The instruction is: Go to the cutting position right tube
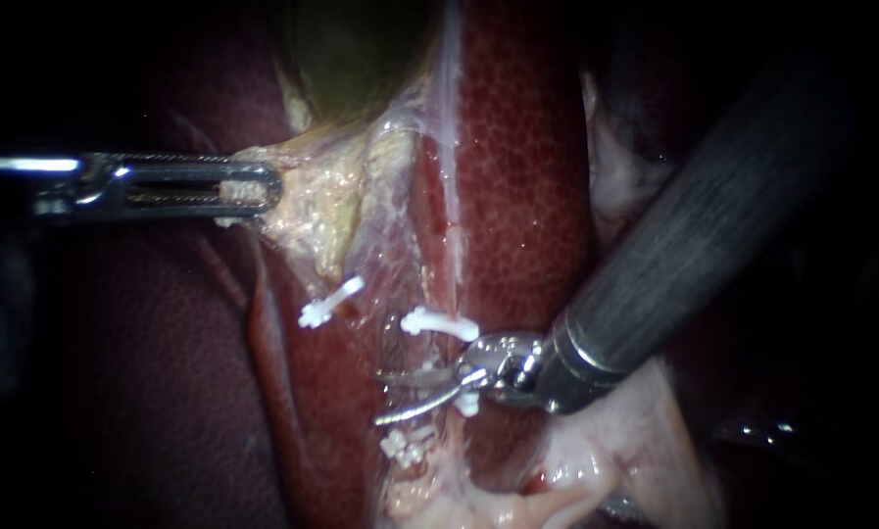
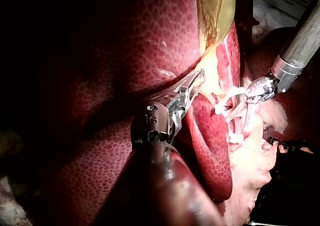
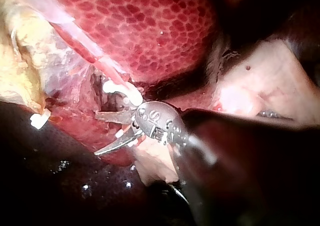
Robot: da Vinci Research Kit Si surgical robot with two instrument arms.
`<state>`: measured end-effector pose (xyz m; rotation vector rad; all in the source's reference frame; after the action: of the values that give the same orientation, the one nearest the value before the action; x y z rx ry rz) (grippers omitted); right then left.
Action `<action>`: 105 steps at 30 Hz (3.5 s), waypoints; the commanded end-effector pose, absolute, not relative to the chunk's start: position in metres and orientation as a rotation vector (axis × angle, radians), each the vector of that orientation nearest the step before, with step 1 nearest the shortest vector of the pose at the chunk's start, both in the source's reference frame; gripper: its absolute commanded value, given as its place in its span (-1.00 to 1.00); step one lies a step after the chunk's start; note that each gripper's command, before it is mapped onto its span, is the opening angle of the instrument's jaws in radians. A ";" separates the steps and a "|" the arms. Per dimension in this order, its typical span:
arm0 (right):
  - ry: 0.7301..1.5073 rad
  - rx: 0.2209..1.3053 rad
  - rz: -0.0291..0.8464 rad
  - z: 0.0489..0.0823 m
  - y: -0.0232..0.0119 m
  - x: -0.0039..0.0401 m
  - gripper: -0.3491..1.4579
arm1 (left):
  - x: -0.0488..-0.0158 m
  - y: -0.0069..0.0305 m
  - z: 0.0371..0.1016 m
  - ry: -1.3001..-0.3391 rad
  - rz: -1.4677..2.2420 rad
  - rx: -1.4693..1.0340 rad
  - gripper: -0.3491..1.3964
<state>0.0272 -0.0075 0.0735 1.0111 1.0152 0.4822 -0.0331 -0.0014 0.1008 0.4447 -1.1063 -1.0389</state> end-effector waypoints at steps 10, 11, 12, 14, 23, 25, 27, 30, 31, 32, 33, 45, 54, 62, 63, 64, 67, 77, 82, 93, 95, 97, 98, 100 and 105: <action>1.008 0.973 0.457 0.0734 -0.0074 0.0266 0.45 | -0.0330 -0.0015 0.1008 -1.106 -1.039 0.445 -1.00; 1.008 0.974 0.456 0.0734 -0.0073 0.0264 0.47 | -0.0330 -0.0015 0.1008 -1.106 -1.039 0.445 -1.00; 1.006 0.965 0.453 0.0733 -0.0072 0.0260 0.47 | -0.0330 -0.0015 0.1008 -1.106 -1.039 0.445 -1.00; 1.006 0.960 0.449 0.0732 -0.0071 0.0255 0.49 | -0.0330 -0.0015 0.1008 -1.106 -1.039 0.445 -1.00; 0.983 0.894 0.425 0.0716 -0.0058 0.0216 0.65 | -0.0329 -0.0015 0.1008 -1.103 -1.038 0.446 -1.00; 0.986 0.885 0.419 0.0714 -0.0055 0.0206 0.67 | -0.0329 -0.0015 0.1008 -1.103 -1.038 0.446 -1.00; 0.981 0.869 0.411 0.0713 -0.0053 0.0200 0.69 | -0.0329 -0.0015 0.1008 -1.103 -1.038 0.446 -1.00; 0.960 0.838 0.409 0.0713 -0.0048 0.0190 0.69 | -0.0329 -0.0015 0.1008 -1.103 -1.038 0.446 -1.00; 0.961 0.834 0.409 0.0713 -0.0045 0.0187 0.69 | -0.0329 -0.0015 0.1008 -1.103 -1.038 0.446 -1.00; 0.963 0.829 0.409 0.0714 -0.0043 0.0184 0.69 | -0.0329 -0.0015 0.1008 -1.103 -1.038 0.446 -1.00; 0.959 0.826 0.413 0.0715 -0.0041 0.0182 0.69 | -0.0329 -0.0015 0.1008 -1.103 -1.038 0.446 -1.00; 0.949 0.803 0.430 0.0733 -0.0035 0.0188 0.69 | -0.0329 -0.0015 0.1008 -1.103 -1.038 0.446 -1.00; 0.958 0.804 0.428 0.0745 -0.0048 0.0216 0.71 | -0.0329 -0.0015 0.1008 -1.103 -1.038 0.446 -1.00; 1.014 0.884 0.398 0.0742 -0.0052 0.0230 0.73 | -0.0330 -0.0015 0.1009 -1.103 -1.038 0.445 -1.00; 1.032 0.895 0.389 0.0741 -0.0053 0.0232 0.73 | -0.0330 -0.0015 0.1009 -1.103 -1.038 0.445 -1.00; 1.041 0.906 0.393 0.0739 -0.0054 0.0234 0.73 | -0.0330 -0.0015 0.1009 -1.103 -1.038 0.445 -1.00; 1.056 0.935 0.399 0.0735 -0.0056 0.0238 0.73 | -0.0330 -0.0015 0.1009 -1.103 -1.038 0.445 -1.00; 1.064 1.014 0.400 0.0729 -0.0065 0.0246 0.73 | -0.0330 -0.0015 0.1009 -1.103 -1.038 0.445 -1.00; 1.055 1.030 0.396 0.0736 -0.0072 0.0254 0.73 | -0.0331 -0.0015 0.1009 -1.103 -1.038 0.445 -1.00; 1.059 1.063 0.377 0.0742 -0.0076 0.0276 0.73 | -0.0332 -0.0015 0.1009 -1.101 -1.036 0.447 -1.00; 1.062 1.063 0.376 0.0742 -0.0077 0.0277 0.73 | -0.0332 -0.0015 0.1010 -1.101 -1.036 0.447 -1.00; 1.059 1.067 0.381 0.0742 -0.0077 0.0277 0.73 | -0.0331 -0.0015 0.1010 -1.101 -1.036 0.447 -1.00; 1.059 1.067 0.380 0.0742 -0.0077 0.0276 0.73 | -0.0331 -0.0015 0.1010 -1.101 -1.036 0.447 -1.00; 1.059 1.068 0.379 0.0742 -0.0078 0.0275 0.73 | -0.0331 -0.0015 0.1010 -1.101 -1.036 0.447 -1.00; 1.055 1.083 0.381 0.0737 -0.0080 0.0266 0.71 | -0.0329 -0.0015 0.1009 -1.101 -1.035 0.448 -1.00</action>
<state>0.0263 -0.0081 0.0735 1.0856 1.0561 0.3808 -0.0329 -0.0015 0.1010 0.4480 -1.1003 -1.0352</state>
